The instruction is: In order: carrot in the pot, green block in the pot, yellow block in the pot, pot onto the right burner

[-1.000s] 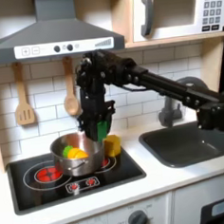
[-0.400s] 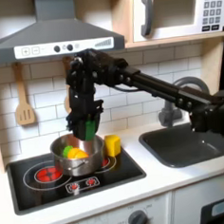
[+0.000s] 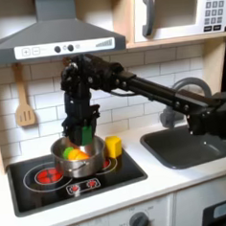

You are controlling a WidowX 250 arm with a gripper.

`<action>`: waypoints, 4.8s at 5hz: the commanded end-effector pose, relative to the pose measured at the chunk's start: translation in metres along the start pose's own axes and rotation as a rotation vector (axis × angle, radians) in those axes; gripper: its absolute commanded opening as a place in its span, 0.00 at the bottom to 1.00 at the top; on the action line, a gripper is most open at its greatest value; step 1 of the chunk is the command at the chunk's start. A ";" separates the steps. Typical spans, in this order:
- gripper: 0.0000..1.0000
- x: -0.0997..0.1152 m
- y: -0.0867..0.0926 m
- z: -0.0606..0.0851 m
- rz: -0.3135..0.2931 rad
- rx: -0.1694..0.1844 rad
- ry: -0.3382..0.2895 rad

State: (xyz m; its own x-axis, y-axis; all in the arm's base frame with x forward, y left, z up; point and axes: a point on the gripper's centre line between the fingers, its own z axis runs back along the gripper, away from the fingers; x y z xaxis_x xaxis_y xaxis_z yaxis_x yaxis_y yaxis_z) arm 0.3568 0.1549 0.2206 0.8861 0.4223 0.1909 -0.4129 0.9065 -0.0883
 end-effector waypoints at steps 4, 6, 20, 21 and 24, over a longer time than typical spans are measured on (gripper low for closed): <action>0.75 0.012 0.002 -0.043 -0.003 0.001 0.066; 0.91 0.010 -0.015 -0.014 -0.055 0.013 0.026; 1.00 -0.066 -0.079 -0.022 -0.145 0.038 0.059; 1.00 -0.062 -0.075 -0.015 -0.136 0.028 0.056; 1.00 -0.065 -0.077 -0.014 -0.143 0.027 0.064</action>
State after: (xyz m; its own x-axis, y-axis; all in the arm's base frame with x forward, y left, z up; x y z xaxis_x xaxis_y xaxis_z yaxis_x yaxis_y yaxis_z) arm 0.3338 0.0579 0.2017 0.9476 0.2885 0.1373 -0.2860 0.9575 -0.0382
